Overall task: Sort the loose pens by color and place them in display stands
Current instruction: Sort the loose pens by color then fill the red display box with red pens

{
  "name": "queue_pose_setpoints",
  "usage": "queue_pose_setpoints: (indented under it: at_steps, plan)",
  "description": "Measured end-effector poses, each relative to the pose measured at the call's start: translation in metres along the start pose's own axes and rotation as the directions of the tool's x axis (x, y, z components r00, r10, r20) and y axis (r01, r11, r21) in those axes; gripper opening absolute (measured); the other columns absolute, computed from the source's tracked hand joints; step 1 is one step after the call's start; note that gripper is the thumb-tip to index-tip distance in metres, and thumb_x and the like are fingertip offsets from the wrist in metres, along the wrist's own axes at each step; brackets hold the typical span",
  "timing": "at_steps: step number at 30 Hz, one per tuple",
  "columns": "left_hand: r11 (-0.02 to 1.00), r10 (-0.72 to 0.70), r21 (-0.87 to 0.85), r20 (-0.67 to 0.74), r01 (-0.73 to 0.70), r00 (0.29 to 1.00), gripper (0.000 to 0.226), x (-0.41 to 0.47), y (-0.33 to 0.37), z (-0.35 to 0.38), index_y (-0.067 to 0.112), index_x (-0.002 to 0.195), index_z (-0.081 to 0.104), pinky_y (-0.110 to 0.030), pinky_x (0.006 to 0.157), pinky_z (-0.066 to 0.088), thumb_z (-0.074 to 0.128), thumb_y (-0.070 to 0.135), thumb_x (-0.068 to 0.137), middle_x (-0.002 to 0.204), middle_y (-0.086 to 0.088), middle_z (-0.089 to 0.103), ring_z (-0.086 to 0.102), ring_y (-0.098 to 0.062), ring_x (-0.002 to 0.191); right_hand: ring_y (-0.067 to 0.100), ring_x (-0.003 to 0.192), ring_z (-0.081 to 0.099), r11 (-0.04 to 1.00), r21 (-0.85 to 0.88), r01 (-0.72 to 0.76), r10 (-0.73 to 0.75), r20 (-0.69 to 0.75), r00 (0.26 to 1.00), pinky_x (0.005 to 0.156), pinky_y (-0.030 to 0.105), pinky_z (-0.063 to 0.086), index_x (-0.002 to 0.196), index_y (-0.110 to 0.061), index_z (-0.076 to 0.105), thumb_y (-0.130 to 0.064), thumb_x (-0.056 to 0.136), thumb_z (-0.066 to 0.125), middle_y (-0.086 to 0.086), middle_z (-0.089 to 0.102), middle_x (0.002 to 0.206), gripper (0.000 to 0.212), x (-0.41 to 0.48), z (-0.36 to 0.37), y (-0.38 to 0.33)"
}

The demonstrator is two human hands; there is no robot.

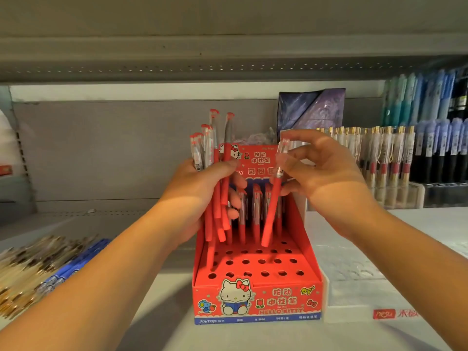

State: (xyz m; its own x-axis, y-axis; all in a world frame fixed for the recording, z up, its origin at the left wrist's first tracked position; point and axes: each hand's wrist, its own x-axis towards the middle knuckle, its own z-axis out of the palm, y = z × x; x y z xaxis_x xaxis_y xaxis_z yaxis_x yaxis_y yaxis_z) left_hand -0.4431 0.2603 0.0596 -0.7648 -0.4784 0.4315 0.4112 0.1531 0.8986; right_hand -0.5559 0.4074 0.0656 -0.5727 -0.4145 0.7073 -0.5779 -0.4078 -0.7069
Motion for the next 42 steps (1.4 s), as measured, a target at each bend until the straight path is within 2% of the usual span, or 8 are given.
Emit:
queue_pose_setpoints:
  at_steps: [4,9,19,24,28,36,39,42]
  plan:
    - [1.000,0.024,-0.021,0.018,-0.023,1.000,0.021,0.001,0.000,-0.003,0.017,0.066,0.074,-0.032,0.045,0.048,0.068,0.029,0.081,0.066,-0.017,0.060,0.051,-0.023,0.039,0.021,0.072,0.065,0.865,-0.483,0.135,-0.129,0.047,0.991,0.070,0.045,0.059,0.110,-0.034,0.057,-0.013,0.088,0.070,-0.009,0.058,0.088,0.034,0.003,-0.006,0.011]
    - [1.000,0.026,-0.003,0.032,-0.026,0.999,0.019,0.002,-0.002,-0.005,0.017,0.066,0.074,-0.032,0.047,0.049,0.069,0.032,0.076,0.065,-0.015,0.061,0.053,-0.023,0.040,0.007,0.071,0.060,0.690,-0.695,0.200,-0.139,0.144,0.980,0.075,0.032,0.056,0.115,-0.033,0.056,-0.024,0.087,0.072,-0.019,0.053,0.083,0.034,0.000,-0.008,0.016]
    - [1.000,-0.007,0.023,0.047,0.006,0.999,0.019,0.003,-0.001,-0.007,0.018,0.073,0.076,-0.032,0.047,0.047,0.068,0.033,0.080,0.075,-0.019,0.058,0.051,-0.023,0.040,0.015,0.076,0.064,0.715,-0.689,0.114,-0.071,0.092,0.993,0.071,0.042,0.059,0.114,-0.034,0.056,-0.031,0.084,0.075,-0.019,0.058,0.086,0.036,-0.003,-0.008,0.013]
    - [1.000,-0.005,0.023,0.050,0.004,0.999,0.020,0.003,-0.002,-0.007,0.016,0.076,0.075,-0.031,0.043,0.046,0.064,0.025,0.090,0.072,-0.019,0.058,0.049,-0.022,0.039,0.025,0.069,0.062,0.567,-0.811,0.146,-0.031,0.156,0.987,0.073,0.041,0.057,0.114,-0.035,0.042,-0.034,0.089,0.070,0.001,0.065,0.102,0.037,-0.003,-0.008,0.004]
    - [1.000,0.004,-0.031,0.048,-0.003,0.999,0.013,0.002,-0.002,-0.006,0.011,0.088,0.072,-0.028,0.040,0.045,0.061,0.016,0.093,0.068,-0.009,0.064,0.049,-0.019,0.039,0.023,0.075,0.058,0.443,-0.891,0.097,0.131,0.172,0.976,0.074,0.033,0.053,0.107,-0.026,0.048,-0.039,0.091,0.066,0.004,0.065,0.098,0.028,-0.002,-0.005,-0.001]
    - [0.999,0.013,-0.051,0.110,-0.008,0.994,0.016,0.000,0.000,-0.006,0.000,0.104,0.060,-0.020,0.036,0.035,0.059,0.012,0.093,0.074,-0.011,0.069,0.040,-0.014,0.036,0.027,0.081,0.060,0.229,-0.967,0.108,0.156,0.146,0.977,0.067,0.029,0.045,0.104,-0.024,0.061,-0.045,0.096,0.053,0.003,0.064,0.090,0.023,-0.007,-0.005,0.002]
    - [0.999,0.035,0.012,0.186,-0.038,0.982,0.022,-0.002,0.002,-0.008,-0.006,0.098,0.055,-0.017,0.034,0.032,0.056,0.015,0.095,0.056,-0.003,0.065,0.038,-0.012,0.032,0.014,0.073,0.059,0.341,-0.935,0.094,0.055,0.120,0.991,0.065,0.025,0.049,0.094,-0.028,0.064,-0.046,0.093,0.054,-0.008,0.064,0.083,0.020,-0.007,-0.007,0.004]
    - [0.995,0.029,0.084,0.250,-0.052,0.968,0.025,-0.003,0.002,-0.010,-0.008,0.094,0.057,-0.017,0.034,0.031,0.057,0.017,0.095,0.047,0.000,0.058,0.037,-0.011,0.029,0.001,0.052,0.055,0.803,-0.595,-0.020,0.034,0.012,0.999,0.048,0.015,0.041,0.086,-0.027,0.066,-0.033,0.088,0.067,-0.011,0.063,0.074,0.006,-0.006,0.002,0.003]
